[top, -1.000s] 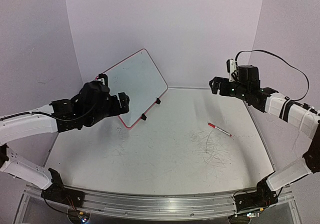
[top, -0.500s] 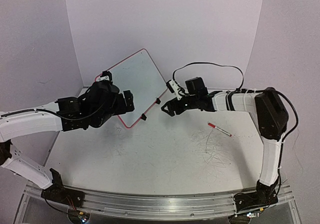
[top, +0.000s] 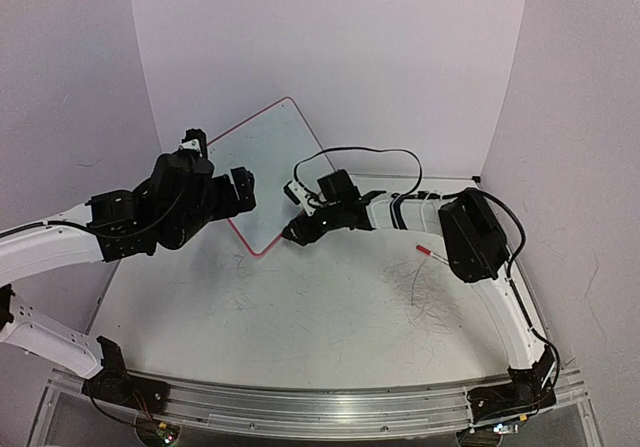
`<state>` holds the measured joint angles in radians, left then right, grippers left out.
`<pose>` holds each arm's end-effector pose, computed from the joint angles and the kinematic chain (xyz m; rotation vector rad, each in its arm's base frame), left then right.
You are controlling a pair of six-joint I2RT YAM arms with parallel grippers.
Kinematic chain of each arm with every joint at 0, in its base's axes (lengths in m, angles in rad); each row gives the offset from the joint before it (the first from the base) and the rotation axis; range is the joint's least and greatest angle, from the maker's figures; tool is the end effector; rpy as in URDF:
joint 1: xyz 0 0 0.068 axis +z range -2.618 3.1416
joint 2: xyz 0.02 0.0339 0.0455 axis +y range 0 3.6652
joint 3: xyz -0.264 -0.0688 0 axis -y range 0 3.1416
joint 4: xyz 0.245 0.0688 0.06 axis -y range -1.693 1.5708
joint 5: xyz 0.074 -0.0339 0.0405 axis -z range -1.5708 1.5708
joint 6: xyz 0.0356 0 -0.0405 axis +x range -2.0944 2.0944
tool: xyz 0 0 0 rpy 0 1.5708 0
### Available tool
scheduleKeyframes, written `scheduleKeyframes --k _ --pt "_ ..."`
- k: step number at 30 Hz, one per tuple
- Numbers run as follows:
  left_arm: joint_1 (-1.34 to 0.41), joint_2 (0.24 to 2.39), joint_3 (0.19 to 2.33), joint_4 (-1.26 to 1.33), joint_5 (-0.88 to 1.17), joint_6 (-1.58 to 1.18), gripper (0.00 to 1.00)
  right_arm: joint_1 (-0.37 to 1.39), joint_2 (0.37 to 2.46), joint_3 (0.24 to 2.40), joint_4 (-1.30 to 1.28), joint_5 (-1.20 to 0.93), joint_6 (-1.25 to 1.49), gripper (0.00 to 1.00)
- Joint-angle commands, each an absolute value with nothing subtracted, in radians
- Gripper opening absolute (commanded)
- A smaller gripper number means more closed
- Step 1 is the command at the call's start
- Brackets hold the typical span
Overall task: Write a sentence on the whiteboard
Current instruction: Move the whiteboard to the center of the board.
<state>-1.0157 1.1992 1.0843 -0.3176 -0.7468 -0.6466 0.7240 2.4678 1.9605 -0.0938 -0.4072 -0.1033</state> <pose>0.1604 -0.2127 0.3490 -0.1160 1.8982 -0.3847 0.4084 0.3799 0.1513 -1.1097 1.9292 0.7909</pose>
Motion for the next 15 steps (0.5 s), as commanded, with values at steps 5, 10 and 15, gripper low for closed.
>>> scheduleKeyframes --k 5,10,15 --pt "-1.011 1.159 1.088 -0.319 -0.791 -0.593 1.00 0.746 2.570 2.099 -0.184 -0.383 -0.112 0.51" --pt "-1.012 1.144 1.080 -0.319 -0.797 -0.586 0.99 0.751 2.620 2.157 -0.197 -0.366 -0.091 0.46" --pt "-1.010 1.134 1.072 -0.319 -0.799 -0.590 1.00 0.752 2.654 2.208 -0.218 -0.364 -0.067 0.45"
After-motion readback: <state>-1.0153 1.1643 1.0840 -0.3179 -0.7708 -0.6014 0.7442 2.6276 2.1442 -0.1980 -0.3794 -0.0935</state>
